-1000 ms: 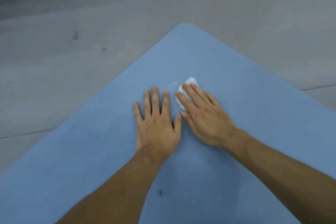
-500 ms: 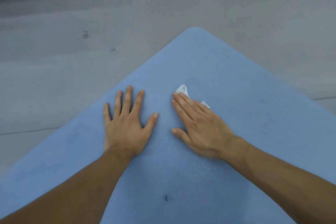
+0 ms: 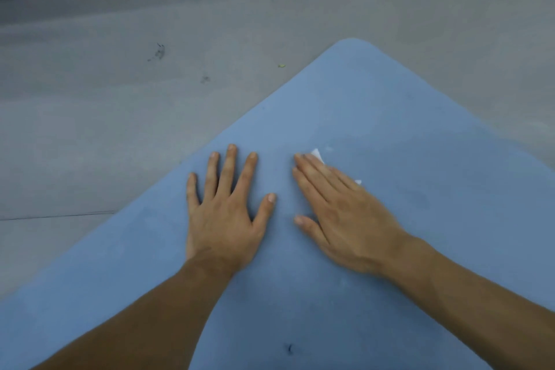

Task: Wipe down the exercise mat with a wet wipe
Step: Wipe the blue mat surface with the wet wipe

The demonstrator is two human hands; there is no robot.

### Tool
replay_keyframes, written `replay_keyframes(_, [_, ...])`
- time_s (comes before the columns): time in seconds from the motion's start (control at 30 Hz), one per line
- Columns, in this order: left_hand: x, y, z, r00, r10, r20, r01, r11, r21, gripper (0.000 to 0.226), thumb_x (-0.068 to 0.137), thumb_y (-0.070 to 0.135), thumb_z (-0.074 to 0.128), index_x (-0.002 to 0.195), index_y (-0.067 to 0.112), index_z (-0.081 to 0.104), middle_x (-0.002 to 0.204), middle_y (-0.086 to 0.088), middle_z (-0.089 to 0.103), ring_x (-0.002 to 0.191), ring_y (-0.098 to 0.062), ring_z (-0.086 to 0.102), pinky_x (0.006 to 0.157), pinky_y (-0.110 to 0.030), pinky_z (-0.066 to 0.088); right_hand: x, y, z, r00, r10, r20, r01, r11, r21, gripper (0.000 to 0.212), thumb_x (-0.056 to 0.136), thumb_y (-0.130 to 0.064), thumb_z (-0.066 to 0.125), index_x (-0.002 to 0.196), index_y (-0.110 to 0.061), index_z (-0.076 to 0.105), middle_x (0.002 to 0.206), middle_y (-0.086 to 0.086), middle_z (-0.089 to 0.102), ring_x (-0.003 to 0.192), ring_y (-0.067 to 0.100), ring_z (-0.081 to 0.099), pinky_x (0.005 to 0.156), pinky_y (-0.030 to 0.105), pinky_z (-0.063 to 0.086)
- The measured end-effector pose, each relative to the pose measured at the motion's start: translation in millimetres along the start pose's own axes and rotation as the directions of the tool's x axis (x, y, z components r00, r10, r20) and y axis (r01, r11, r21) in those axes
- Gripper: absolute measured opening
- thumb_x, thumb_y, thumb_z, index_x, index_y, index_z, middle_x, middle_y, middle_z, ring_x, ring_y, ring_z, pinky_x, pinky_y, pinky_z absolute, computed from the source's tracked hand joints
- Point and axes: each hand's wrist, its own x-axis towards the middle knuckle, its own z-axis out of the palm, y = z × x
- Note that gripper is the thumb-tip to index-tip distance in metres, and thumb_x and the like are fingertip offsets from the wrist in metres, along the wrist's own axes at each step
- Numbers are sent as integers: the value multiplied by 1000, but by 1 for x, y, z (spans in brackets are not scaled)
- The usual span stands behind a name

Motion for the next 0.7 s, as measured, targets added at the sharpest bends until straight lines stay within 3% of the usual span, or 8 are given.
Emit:
replay_keyframes(0.17, [1, 1, -1, 1000, -9, 19, 9, 1000, 16, 75, 95, 72, 11, 162, 42, 1, 171, 12, -11, 157, -14, -14, 126, -54, 0, -25, 17, 4, 994, 82, -69, -87, 993, -75, 72, 105, -53, 29, 160, -6, 29, 169, 9, 20, 157, 20, 18, 126, 39, 20])
replay_keyframes(0.3, [1, 1, -2, 1000, -9, 30, 9, 1000, 18, 74, 95, 72, 10, 162, 42, -1, 171, 13, -14, 157, -13, -17, 127, -54, -1, 7, 38, -7, 959, 274, -76, -280, 955, -95, 75, 105, -54, 15, 161, -6, 23, 170, 9, 16, 158, 19, 13, 129, 36, 9])
replay_keyframes(0.4, [1, 2, -4, 999, -12, 37, 11, 1000, 22, 75, 95, 72, 10, 162, 42, 0, 171, 13, -13, 157, -13, -16, 127, -53, -1, 27, 32, -7, 938, 337, -73, -340, 940, -21, 73, 106, -52, 13, 162, -5, 16, 172, 9, 7, 159, 19, 3, 128, 33, 0])
replay_keyframes(0.6, [2, 3, -5, 999, -9, 43, 8, 1000, 21, 77, 94, 73, 9, 163, 41, 1, 171, 11, -12, 157, -14, -14, 127, -54, 0, 0, -7, 6, 994, 93, -58, -93, 996, 4, 75, 105, -54, 27, 161, -5, 24, 171, 9, 15, 159, 20, 9, 128, 38, 15])
replay_keyframes(0.7, [2, 2, -4, 999, -12, 40, 12, 1000, 15, 76, 94, 73, 12, 162, 43, 2, 171, 12, -12, 157, -15, -14, 126, -55, 0, -15, 5, 9, 995, 73, -66, -75, 997, -29, 72, 105, -53, 30, 160, -8, 29, 170, 8, 18, 158, 19, 16, 127, 38, 17])
